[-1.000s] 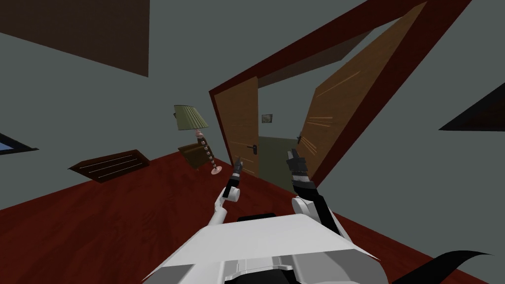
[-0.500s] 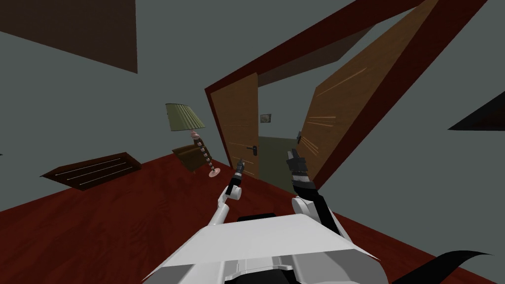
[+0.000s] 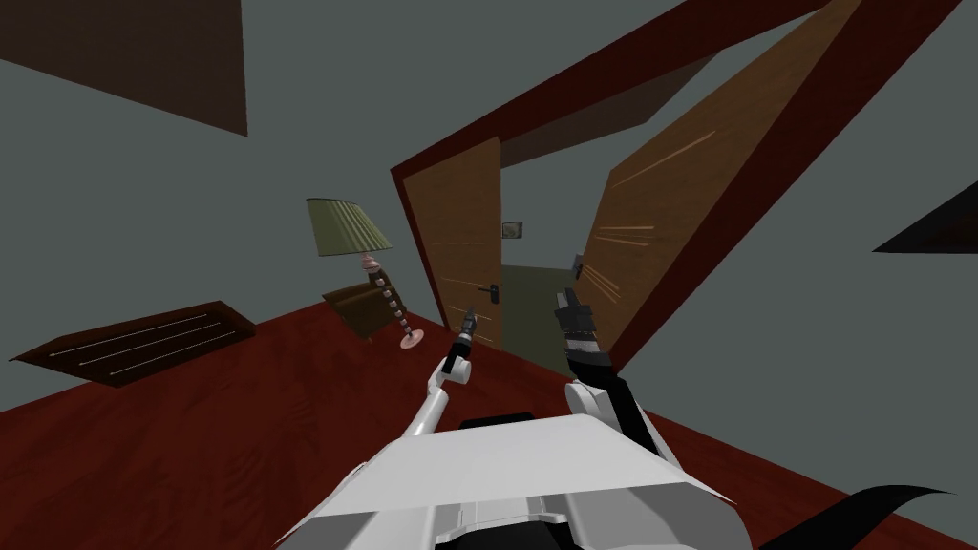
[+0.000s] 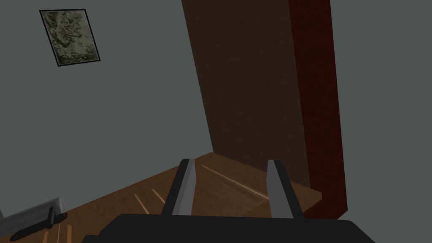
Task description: Push the door open
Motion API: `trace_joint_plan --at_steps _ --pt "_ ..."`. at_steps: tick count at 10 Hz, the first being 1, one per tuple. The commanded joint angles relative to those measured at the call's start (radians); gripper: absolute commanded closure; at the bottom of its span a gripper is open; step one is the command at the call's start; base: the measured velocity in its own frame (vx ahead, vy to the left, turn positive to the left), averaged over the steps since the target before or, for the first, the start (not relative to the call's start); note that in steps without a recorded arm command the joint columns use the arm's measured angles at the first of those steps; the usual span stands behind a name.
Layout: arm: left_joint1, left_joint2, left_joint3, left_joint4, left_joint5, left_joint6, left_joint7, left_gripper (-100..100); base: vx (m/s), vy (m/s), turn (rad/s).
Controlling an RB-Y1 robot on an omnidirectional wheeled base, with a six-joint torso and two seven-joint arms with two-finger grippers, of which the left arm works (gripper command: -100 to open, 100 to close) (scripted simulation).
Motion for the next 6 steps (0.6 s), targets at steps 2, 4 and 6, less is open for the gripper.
trace_joint_plan --at_steps 2,4,6 --pt "-0.035 -0.005 -0.011 0.059 0.012 0.001 0.001 -100 0.095 0.041 -0.047" --pt "-0.07 -0.013 -0.024 0.117 0.024 0.003 0.001 -100 0.103 0.058 -0.07" --pt "-0.092 -0.019 -0.031 0.153 0.031 0.005 0.001 -100 0.109 0.071 -0.054"
